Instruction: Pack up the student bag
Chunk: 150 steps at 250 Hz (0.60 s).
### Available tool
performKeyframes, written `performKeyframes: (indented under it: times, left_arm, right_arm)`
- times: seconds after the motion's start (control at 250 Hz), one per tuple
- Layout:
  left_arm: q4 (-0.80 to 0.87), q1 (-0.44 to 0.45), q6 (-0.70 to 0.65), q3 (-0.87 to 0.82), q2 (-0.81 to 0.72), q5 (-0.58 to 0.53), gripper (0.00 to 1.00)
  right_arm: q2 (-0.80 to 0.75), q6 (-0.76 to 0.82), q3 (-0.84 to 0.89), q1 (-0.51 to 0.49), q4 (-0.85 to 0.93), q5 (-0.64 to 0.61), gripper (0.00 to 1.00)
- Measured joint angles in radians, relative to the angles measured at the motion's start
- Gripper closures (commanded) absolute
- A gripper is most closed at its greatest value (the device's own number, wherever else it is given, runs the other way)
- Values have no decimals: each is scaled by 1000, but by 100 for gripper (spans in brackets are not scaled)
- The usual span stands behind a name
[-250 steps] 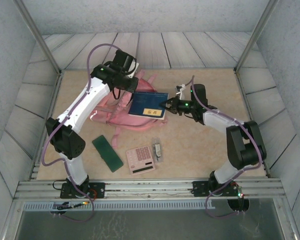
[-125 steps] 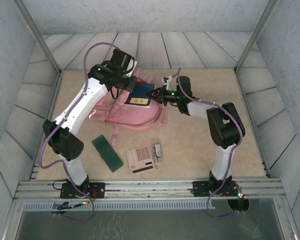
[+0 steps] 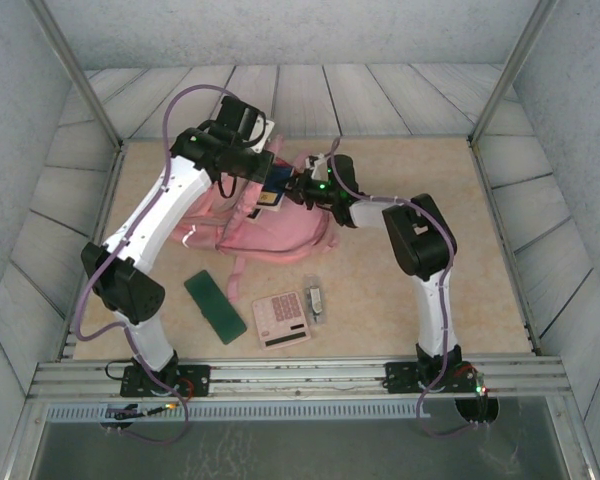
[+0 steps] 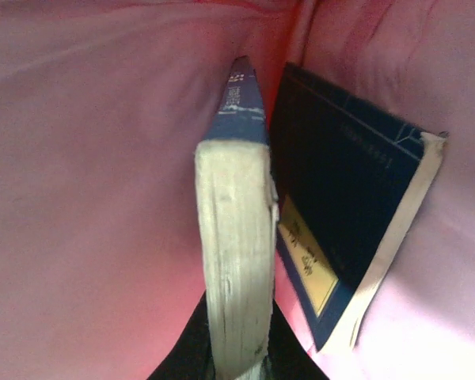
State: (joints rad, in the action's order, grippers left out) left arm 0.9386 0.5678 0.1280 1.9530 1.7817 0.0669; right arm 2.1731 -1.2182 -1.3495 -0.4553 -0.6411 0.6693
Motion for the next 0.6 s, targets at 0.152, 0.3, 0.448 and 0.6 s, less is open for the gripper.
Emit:
performKeyframes:
  times: [0.152,0.3,0.448,0.6]
  left_arm:
    - [-5,0,-16,-18,-29,26,100]
    - [-10,0,-37,-32,-47,56,100]
    - [-44,2,-42,-68,-56,84,100]
    - [-80,2,-40,-109,-66,109,100]
  right_arm:
    - [8,61,-20,-27,89,-56,100]
    - [16,114,-44,-59,177,-108,100]
    - [46,128,-87,-95,217,-152,100]
    - [64,112,-94,-118,216,-197,100]
